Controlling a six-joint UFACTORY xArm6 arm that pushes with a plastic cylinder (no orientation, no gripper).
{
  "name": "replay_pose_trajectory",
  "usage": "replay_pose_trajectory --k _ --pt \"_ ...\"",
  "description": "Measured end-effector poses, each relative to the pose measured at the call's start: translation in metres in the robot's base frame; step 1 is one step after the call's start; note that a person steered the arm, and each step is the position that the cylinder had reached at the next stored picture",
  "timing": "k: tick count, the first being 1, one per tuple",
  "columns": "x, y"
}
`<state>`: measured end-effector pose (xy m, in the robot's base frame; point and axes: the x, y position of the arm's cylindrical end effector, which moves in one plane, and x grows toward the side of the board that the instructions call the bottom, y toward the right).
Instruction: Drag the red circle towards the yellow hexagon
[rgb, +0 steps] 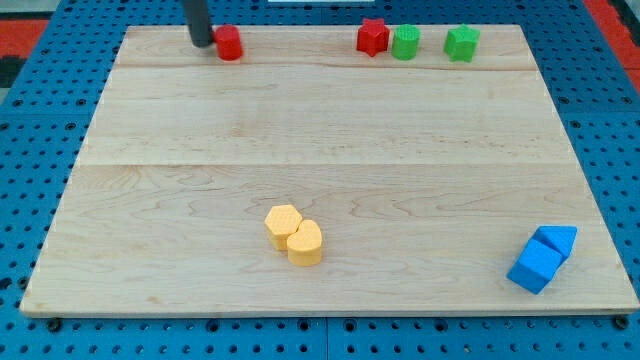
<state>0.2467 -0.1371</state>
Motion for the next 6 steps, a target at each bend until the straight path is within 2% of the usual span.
replay_pose_trajectory --k 1,2,3,5,6 --pt "0.019 0.035" --pt "-0.027 -0.011" --pt "-0.053 0.075" --pt "0.073 0.081" --pt "0.163 0.086"
